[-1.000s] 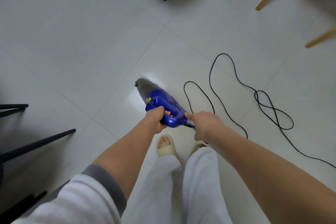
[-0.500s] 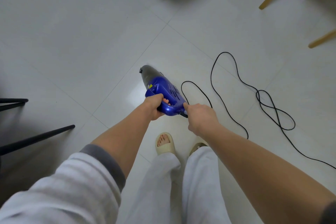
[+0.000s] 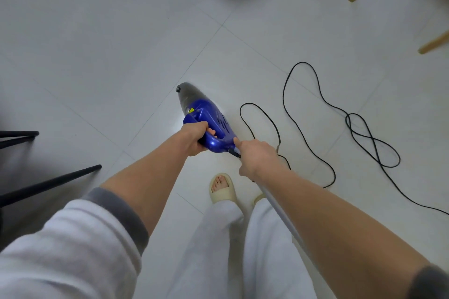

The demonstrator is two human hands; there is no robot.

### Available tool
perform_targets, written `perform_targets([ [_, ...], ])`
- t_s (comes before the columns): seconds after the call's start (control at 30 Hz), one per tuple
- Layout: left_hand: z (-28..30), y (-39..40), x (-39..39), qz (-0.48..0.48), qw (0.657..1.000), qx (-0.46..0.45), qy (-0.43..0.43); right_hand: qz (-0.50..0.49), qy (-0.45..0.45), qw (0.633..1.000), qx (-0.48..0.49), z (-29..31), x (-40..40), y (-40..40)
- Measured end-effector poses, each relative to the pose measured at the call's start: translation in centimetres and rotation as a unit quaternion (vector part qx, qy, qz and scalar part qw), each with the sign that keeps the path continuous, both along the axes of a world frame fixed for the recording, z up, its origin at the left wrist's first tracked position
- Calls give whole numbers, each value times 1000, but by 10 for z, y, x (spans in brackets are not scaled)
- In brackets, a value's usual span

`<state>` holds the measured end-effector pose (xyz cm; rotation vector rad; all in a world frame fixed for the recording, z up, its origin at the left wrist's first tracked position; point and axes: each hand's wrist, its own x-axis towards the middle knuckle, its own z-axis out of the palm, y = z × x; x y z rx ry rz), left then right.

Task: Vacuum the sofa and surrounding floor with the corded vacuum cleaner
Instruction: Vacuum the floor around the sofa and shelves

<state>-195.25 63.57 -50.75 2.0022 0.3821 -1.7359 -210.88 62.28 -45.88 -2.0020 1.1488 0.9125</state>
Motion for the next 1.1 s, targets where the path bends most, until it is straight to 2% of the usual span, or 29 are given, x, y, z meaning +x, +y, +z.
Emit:
perform_targets([
  [0.43,-4,-57,-102,-90,995,-30,34,-91,18,994,-57,-5,-99,-22],
  [0.73,-5,-87,-174,-146,989,-20,30,-158,31,985,-63,-12,-168,-35],
  [1.1,-14,-171,-284,-283,956,-70,3,-297,9,951,-90,-25,-259,-79],
])
